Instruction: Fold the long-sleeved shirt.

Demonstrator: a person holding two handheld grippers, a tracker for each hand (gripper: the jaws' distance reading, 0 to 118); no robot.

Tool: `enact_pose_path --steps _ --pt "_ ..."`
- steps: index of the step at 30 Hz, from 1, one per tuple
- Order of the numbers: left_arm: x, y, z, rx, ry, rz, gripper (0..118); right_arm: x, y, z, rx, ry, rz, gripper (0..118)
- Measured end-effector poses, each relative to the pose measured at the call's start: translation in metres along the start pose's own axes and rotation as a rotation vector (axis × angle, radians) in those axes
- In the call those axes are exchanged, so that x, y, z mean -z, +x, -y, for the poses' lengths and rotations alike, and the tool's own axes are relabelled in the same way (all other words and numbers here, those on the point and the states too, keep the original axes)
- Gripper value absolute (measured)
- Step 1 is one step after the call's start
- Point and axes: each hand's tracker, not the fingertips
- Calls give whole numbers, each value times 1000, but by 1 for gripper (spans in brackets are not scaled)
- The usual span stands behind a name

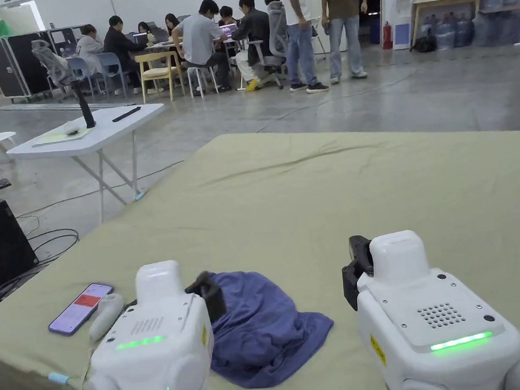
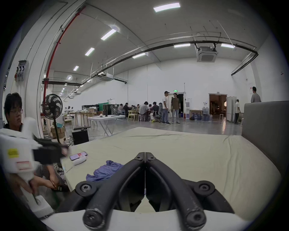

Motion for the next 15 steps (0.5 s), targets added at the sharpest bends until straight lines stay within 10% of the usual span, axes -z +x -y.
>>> enact_pose_path --steps 1,2,12,13,15 --pt "23 0 1 -5 -114 -1 91 1 -1 1 -1 -4 0 0" --pt "52 2 7 4 -322 -23 117 6 -2 3 -2 -6 0 0" --pt "232 26 55 82 -588 79 116 37 1 34 -31 -101 -2 0" --pt "241 28 56 94 -575 67 107 39 2 37 -39 -111 -3 0" --pt "258 29 52 128 -587 50 53 44 4 42 -54 -130 1 0"
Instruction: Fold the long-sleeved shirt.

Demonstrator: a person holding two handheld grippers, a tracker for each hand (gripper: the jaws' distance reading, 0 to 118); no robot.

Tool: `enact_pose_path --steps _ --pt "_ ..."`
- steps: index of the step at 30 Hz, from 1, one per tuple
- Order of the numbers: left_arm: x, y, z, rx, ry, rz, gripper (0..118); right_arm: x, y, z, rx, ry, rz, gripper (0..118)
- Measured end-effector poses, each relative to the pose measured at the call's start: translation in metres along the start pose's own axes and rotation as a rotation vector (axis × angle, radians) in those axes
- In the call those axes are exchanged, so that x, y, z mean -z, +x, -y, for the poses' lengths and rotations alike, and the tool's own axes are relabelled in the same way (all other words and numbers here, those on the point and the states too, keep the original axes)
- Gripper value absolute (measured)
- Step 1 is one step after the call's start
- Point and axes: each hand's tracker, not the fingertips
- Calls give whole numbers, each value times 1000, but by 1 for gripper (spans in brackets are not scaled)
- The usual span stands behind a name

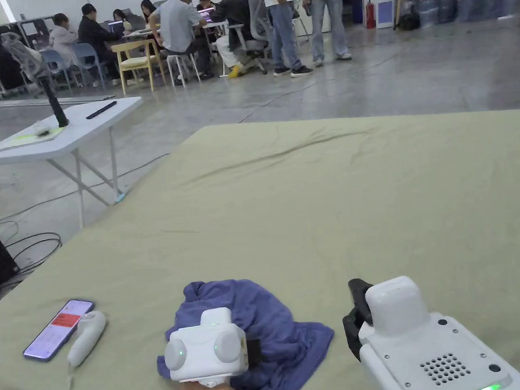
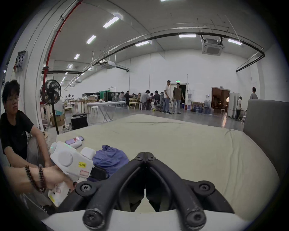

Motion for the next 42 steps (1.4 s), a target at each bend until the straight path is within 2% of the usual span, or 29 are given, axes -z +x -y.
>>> enact_pose_path --steps 1,2,4,9,16,22,27,30,33,36,37,38,40,41,42 --pt "-19 6 28 18 -54 -49 39 2 1 2 -1 -5 1 0" --pt "-22 3 27 -2 -46 -26 38 4 3 4 1 -12 4 0" --pt "-27 -4 19 -57 -34 25 22 7 5 6 15 -26 10 0" --pt "-66 5 30 37 85 106 18 4 9 8 45 -29 16 0" --pt "-121 65 10 57 185 350 17 -24 39 1 68 3 80 0" --pt "-147 188 -3 284 219 523 17 -77 97 -5 84 44 240 0" --pt "-156 323 17 325 140 779 17 -137 151 -4 97 75 401 0" --pt "-163 414 49 423 81 867 17 -172 183 1 105 72 498 0" --pt "-160 487 88 511 -3 885 17 -204 212 9 121 56 604 0" --pt "-148 517 114 513 -60 827 17 -229 230 16 124 38 673 0" --pt "-146 519 117 524 -54 808 21 -235 234 18 126 35 688 0" --pt "-147 516 119 530 -38 793 38 -238 236 20 133 31 699 0" --pt "-152 495 112 464 32 875 105 -240 239 22 149 24 702 0" --pt "-161 475 105 417 69 902 112 -239 239 23 156 20 698 0" --pt "-172 456 98 367 123 886 112 -237 237 23 161 16 688 0"
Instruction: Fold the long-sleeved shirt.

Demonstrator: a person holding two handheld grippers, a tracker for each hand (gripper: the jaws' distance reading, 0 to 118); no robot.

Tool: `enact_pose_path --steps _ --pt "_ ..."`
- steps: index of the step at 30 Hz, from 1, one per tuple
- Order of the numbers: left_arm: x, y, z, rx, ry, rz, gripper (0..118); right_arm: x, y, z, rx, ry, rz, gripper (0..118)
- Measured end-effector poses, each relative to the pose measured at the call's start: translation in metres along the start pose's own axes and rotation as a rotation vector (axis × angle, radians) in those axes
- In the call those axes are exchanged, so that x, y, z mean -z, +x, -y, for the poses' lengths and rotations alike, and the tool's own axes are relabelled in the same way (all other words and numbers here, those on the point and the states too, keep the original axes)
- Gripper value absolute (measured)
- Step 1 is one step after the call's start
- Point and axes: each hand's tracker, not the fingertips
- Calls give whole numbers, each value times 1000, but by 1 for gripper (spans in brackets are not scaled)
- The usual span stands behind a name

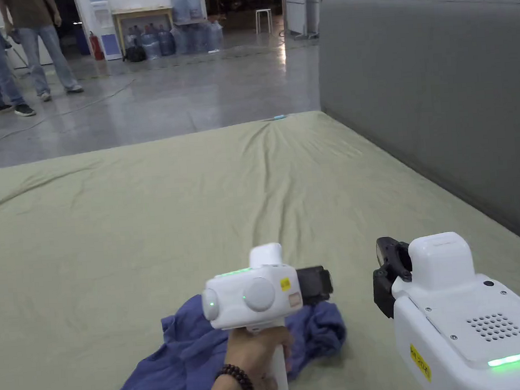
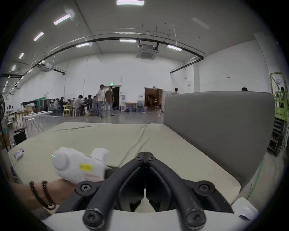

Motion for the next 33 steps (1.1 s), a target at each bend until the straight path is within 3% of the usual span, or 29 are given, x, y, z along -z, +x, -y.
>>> enact_pose_path --steps 3,6,8,10,11,13,14,22,23,24,25,26,27,31,33 --pt "-72 -27 0 -30 190 -51 112 2 -14 2 -10 -5 -35 0" --pt "-152 -39 29 -6 327 -242 108 2 -32 3 -18 -2 -71 0" --pt "-202 -39 53 65 429 -328 81 -1 -43 4 -15 5 -82 0" --pt "-237 -43 77 109 480 -438 39 -3 -49 5 -12 0 -100 0" --pt "-251 -45 87 127 501 -460 25 -5 -53 5 -14 0 -105 0" --pt "-273 -51 105 135 533 -505 2 -8 -56 4 -17 1 -111 0" --pt "-279 -54 111 138 539 -528 0 -10 -58 3 -19 0 -115 0" --pt "-278 -77 99 81 452 -505 0 -18 -60 -1 -35 -6 -109 0" --pt "-271 -81 95 79 415 -507 6 -18 -61 -1 -41 -7 -107 0" --pt "-260 -87 89 90 346 -551 31 -18 -61 -1 -46 -8 -106 0" --pt "-248 -94 82 84 278 -581 80 -17 -61 -1 -49 -9 -107 0" --pt "-233 -105 75 74 201 -589 105 -17 -61 0 -50 -11 -110 0" --pt "-216 -120 70 51 98 -584 112 -16 -61 1 -52 -13 -114 0" --pt "-153 -174 56 17 -89 -529 112 -9 -60 7 -69 -30 -120 0" --pt "-118 -195 52 54 -233 -580 112 -5 -58 12 -63 -48 -120 0"
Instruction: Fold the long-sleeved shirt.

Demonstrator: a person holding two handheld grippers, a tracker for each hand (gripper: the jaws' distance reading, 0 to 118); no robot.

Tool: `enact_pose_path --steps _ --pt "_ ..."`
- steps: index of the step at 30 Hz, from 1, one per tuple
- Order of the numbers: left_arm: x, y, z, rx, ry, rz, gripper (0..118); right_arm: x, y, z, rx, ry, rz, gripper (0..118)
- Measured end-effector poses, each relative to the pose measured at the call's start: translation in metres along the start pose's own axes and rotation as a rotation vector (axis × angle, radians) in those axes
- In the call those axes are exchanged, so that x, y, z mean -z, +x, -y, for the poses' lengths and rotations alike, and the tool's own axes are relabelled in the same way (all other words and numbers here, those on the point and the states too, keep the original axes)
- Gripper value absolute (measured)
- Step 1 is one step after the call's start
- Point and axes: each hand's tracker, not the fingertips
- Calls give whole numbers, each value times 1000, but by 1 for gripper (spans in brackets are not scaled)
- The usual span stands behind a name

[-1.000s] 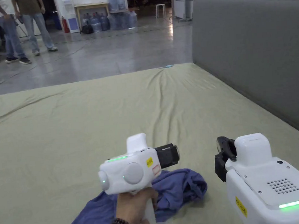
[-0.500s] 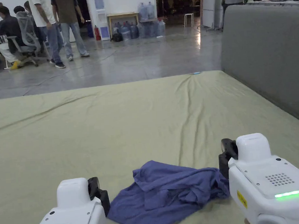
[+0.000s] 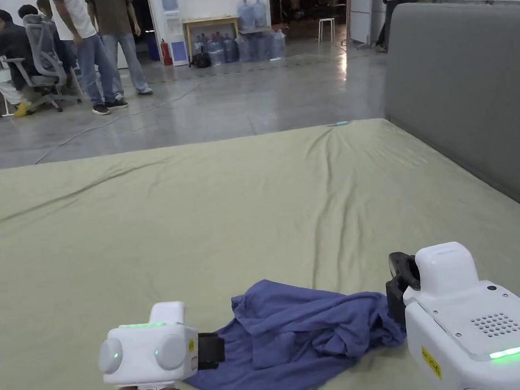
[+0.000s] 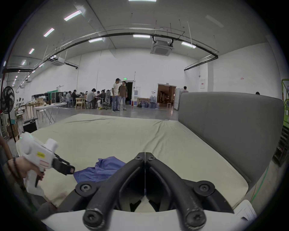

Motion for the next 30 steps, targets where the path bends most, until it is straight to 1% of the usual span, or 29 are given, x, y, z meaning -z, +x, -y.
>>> enact_pose_path --steps 1,3,5,6,7,8,9,10,11,12,13,14,16,17,18,19,20,21,22,23,24,25,26,27,28,29,30 --pt "16 2 -5 42 -53 -18 112 2 1 2 2 -8 0 0" --pt "30 6 -3 74 -64 -4 111 6 4 8 -3 -25 5 0" --pt "51 8 -6 62 -57 22 109 9 7 12 -9 -48 14 0" --pt "54 12 -3 59 -69 16 107 11 9 14 -8 -59 21 0" --pt "61 14 -2 53 -92 0 97 13 11 16 -6 -69 26 0" --pt "69 16 0 59 -136 -26 80 14 14 17 -4 -76 29 0" --pt "71 17 3 33 -163 -1 68 16 16 18 -3 -84 33 0" --pt "83 9 -5 -16 -132 -14 65 17 18 19 -3 -90 37 0" --pt "78 8 -9 -46 -119 -10 51 17 21 19 -5 -95 42 0" --pt "73 6 -11 -57 -112 -18 29 18 23 18 -11 -107 49 0" --pt "70 3 -13 -64 -88 -21 0 20 26 16 -14 -122 52 0" --pt "48 4 -2 -105 -39 60 0 24 30 14 -16 -136 59 0" --pt "38 6 -1 -146 -55 75 0 37 37 7 -13 -177 83 1" --pt "26 9 0 -110 -46 61 0 48 41 1 4 -239 83 14" --pt "15 11 1 -100 -34 62 0 64 46 -4 52 -323 44 39" --pt "10 12 2 -99 -28 65 0 82 51 -6 87 -401 2 80" --pt "5 14 3 -103 -17 77 0 106 56 -4 102 -491 -49 103" --pt "-1 15 4 -117 -4 92 0 128 58 3 114 -524 -65 111" --pt "-4 13 -2 -129 -2 97 0 147 59 10 110 -552 -67 109" --pt "-10 14 -1 -138 1 106 0 168 62 18 104 -573 -45 109" --pt "-14 15 1 -140 5 117 0 189 64 28 96 -629 -13 108" --pt "-18 17 2 -137 9 123 0 206 66 36 89 -686 5 106" --pt "-13 12 -6 -131 14 127 0 223 69 46 81 -755 4 101" --pt "-16 13 -5 -116 21 122 0 236 70 55 66 -813 -6 92" --pt "-18 14 -5 -104 23 117 0 241 69 62 68 -837 -17 74" --pt "-20 15 -4 -92 25 121 0 248 68 69 64 -861 -12 67" --pt "-11 8 -11 -89 22 128 0 253 68 75 73 -865 -17 64"
